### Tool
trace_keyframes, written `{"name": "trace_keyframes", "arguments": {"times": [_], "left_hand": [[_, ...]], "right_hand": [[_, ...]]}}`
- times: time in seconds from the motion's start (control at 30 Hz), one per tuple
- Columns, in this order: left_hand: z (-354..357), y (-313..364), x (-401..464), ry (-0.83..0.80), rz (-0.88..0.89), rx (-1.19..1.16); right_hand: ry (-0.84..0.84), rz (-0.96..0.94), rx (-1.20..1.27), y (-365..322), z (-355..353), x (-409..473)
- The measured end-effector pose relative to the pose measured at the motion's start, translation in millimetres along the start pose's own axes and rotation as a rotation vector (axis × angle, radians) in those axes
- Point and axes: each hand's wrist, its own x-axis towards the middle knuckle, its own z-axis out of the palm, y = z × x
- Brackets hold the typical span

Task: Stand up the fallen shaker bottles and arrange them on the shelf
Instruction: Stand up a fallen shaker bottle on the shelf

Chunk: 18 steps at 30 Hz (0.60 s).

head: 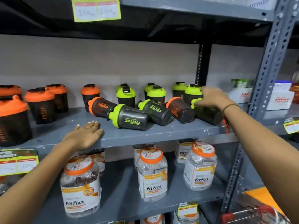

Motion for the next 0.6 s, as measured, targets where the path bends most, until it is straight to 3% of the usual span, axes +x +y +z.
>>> {"name": "trace_keyframes", "arguments": {"times": [0.13, 0.2, 0.4, 0.6], "left_hand": [[1, -6, 0, -0.005, -0.004, 0.050], [2, -3, 0, -0.003, 0.002, 0.041], [1, -3, -1, 0.010, 0.015, 0.066], [-1, -1, -3, 0.017, 0.017, 0.067]], "right_hand": [[-0.412, 0.159, -0.133, 16, 0, 1], [-0.480, 0.161, -0.065, 21, 5, 6], [-0.462, 0.164, 0.199, 35, 21, 13], [-0.207, 0.224, 0.573, 49, 27, 5]]}}
